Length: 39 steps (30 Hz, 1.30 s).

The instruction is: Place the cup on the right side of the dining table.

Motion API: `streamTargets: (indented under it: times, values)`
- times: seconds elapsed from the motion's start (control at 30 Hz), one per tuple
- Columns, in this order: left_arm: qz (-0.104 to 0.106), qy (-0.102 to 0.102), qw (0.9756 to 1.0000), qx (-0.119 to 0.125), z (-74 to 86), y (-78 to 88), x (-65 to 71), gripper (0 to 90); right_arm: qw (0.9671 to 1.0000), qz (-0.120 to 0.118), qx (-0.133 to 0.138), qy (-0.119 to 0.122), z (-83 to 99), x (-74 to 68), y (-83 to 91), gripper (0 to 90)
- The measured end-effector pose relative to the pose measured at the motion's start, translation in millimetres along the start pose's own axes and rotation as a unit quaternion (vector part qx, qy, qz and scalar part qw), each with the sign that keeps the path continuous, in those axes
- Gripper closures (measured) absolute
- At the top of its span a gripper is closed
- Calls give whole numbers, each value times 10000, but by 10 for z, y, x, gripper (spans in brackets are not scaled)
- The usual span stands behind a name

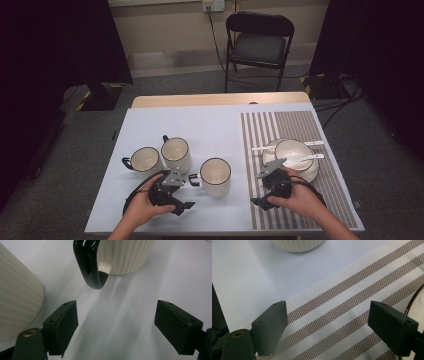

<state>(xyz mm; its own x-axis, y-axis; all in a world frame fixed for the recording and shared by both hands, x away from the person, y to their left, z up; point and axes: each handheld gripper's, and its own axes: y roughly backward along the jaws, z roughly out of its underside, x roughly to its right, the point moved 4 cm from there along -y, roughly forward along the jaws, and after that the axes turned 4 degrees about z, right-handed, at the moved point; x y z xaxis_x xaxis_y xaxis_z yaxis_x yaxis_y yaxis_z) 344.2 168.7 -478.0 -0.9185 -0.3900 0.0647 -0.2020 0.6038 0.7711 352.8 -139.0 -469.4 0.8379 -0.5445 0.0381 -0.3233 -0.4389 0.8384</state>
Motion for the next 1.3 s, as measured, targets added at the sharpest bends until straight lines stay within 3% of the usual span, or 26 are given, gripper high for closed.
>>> streamTargets:
  times: [0.5,0.8,1.3]
  values:
    - [-42,16,9999,-160,-50,-26,-78,186,9999,-62,-129,55,-212,33,-12,150]
    - [-66,48,9999,-105,-88,14,-124,186,9999,-44,-97,89,-371,62,38,150]
    - [45,-15,10000,-78,-187,-23,-200,186,9995,-94,-271,148,-614,66,42,148]
